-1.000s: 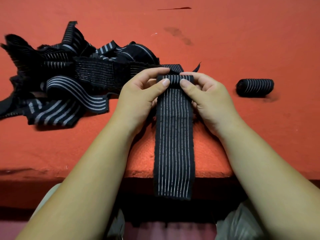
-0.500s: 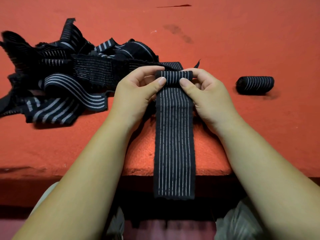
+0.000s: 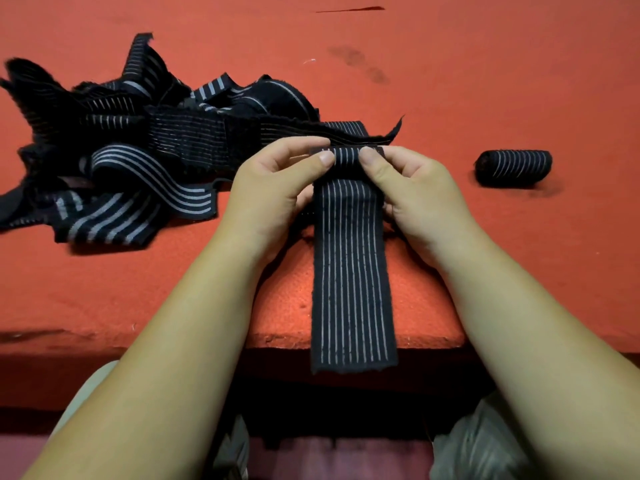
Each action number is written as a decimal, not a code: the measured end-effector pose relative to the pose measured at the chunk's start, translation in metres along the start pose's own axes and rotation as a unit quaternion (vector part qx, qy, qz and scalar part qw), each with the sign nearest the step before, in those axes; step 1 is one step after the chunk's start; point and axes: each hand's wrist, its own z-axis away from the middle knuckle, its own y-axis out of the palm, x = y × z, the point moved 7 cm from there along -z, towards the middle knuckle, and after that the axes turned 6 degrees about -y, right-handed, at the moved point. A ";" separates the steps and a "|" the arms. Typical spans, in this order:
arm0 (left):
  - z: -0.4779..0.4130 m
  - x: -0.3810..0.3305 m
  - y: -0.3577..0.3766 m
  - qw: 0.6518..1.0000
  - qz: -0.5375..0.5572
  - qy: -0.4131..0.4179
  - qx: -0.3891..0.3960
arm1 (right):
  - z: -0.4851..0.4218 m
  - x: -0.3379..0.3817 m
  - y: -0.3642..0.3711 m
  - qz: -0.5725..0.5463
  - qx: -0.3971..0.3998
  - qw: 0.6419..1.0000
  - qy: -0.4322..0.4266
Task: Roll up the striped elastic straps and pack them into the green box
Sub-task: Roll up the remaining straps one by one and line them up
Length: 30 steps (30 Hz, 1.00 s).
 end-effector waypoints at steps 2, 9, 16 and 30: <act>0.000 0.004 0.000 1.000 0.000 -0.014 -0.003 | -0.001 -0.001 -0.002 0.005 0.002 1.000 -0.012; 0.000 0.005 -0.007 0.998 -0.049 0.011 -0.038 | -0.003 -0.005 -0.001 0.039 0.019 0.999 -0.015; 0.002 -0.001 -0.011 0.986 -0.127 0.067 -0.084 | -0.004 -0.005 -0.001 0.074 0.007 0.997 -0.005; 0.009 -0.005 0.000 0.968 -0.192 0.116 -0.111 | 0.000 0.009 0.001 0.131 0.014 0.988 -0.082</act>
